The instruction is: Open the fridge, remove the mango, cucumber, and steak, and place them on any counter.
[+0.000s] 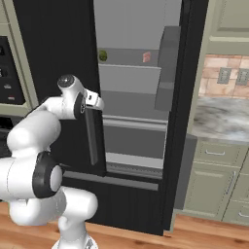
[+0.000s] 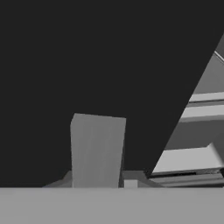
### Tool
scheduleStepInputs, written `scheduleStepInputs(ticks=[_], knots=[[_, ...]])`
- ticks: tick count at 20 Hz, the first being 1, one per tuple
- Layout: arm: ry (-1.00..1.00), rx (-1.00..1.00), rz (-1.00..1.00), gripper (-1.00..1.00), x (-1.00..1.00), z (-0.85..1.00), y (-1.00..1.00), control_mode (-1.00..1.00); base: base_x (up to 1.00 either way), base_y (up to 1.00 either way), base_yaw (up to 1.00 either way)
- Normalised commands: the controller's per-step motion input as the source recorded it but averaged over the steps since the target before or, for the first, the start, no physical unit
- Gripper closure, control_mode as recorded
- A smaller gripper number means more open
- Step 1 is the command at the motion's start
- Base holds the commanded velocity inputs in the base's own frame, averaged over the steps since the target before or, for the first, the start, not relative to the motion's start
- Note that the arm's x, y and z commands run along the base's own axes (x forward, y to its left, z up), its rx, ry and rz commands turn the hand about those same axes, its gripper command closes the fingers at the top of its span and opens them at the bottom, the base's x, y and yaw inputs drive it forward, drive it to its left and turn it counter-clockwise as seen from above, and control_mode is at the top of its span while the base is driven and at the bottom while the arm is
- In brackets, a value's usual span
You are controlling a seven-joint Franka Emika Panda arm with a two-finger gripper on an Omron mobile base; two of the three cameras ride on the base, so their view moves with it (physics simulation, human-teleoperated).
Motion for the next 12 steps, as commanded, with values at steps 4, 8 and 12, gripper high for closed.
scheduleStepInputs(ticks=[4, 8, 12], knots=[[-0.15, -0.06, 0.08, 1.0, -1.0, -0.04, 0.25, -1.0, 0.0, 0.0, 0.0], [-0.01, -0.07, 0.11, 1.0, -0.73, -0.12, 0.29, -1.0, 0.0, 0.0, 0.0], [0.01, -0.06, 0.04, 1.0, -0.16, -0.05, 0.37, -1.0, 0.0, 0.0, 0.0]])
